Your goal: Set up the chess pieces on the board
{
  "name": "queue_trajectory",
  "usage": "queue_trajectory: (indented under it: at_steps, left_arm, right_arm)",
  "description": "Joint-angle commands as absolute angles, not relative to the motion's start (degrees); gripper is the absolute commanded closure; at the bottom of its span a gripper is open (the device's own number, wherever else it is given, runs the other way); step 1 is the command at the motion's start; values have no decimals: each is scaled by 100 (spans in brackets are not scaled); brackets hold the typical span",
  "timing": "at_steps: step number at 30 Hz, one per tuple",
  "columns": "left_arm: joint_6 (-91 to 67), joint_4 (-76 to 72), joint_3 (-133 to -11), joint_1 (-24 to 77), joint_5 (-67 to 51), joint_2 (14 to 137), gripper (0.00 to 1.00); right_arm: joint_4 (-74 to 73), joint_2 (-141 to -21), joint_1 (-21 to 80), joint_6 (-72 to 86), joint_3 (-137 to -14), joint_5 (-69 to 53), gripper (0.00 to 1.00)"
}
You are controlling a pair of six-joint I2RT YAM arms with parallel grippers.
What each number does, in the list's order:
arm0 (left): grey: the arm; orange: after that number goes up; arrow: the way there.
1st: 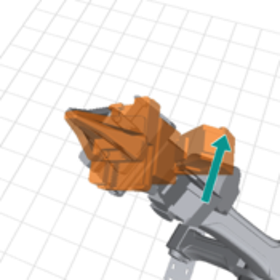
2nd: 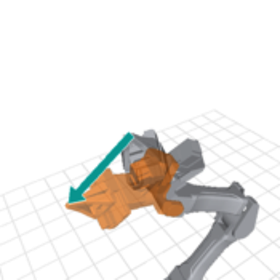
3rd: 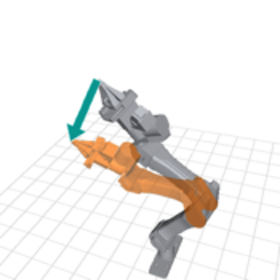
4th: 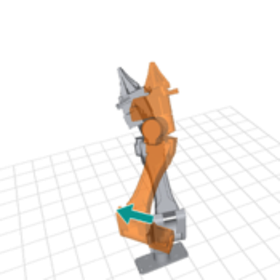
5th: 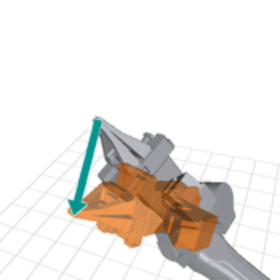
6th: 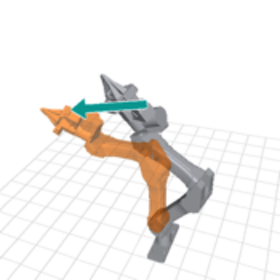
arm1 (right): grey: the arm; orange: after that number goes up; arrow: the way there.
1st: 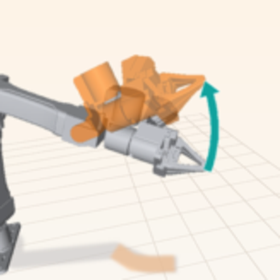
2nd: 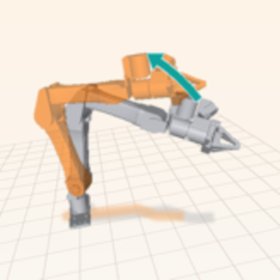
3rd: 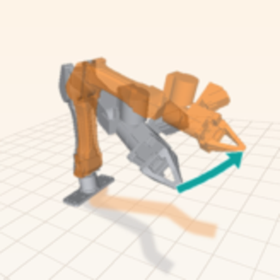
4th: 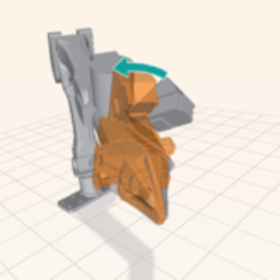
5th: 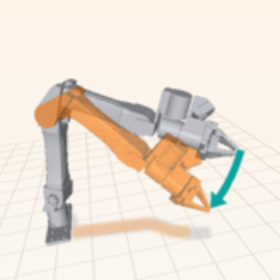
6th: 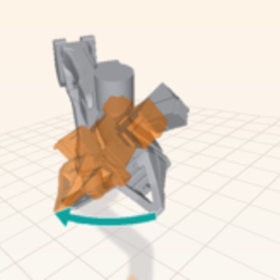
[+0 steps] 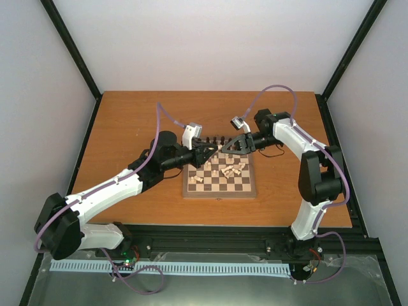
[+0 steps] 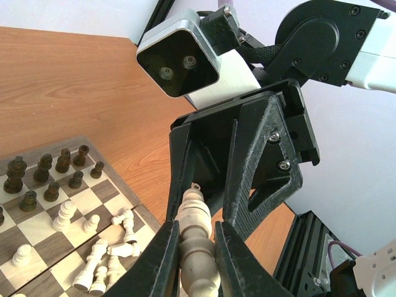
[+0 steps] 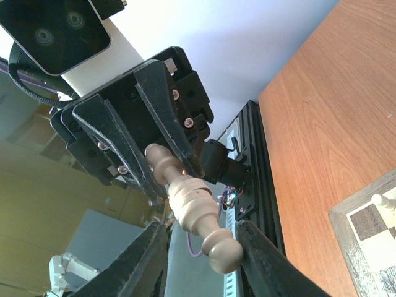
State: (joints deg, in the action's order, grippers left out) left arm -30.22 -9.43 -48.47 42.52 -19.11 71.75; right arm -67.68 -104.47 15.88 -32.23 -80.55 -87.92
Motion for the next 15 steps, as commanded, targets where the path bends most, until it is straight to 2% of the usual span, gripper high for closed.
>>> queue_trajectory:
  at_steps: [1,9,15]
  left_arm:
    - [-3017,-1022,-4814,4285,-1907,7147,93]
    - [-2989,-967,-4825,4289,-1906,7144,94]
    - [-2974,-918,-4863,4289,-1925,7180,95]
  right_arm:
    - [-6885,-10544,1559,-3452,-8237,-9696,67]
    - [-7106,-10713,1555,-3658,-8351,-9703,71]
    - [-7305,-10815,1538,-3830,-8447,-9700,77]
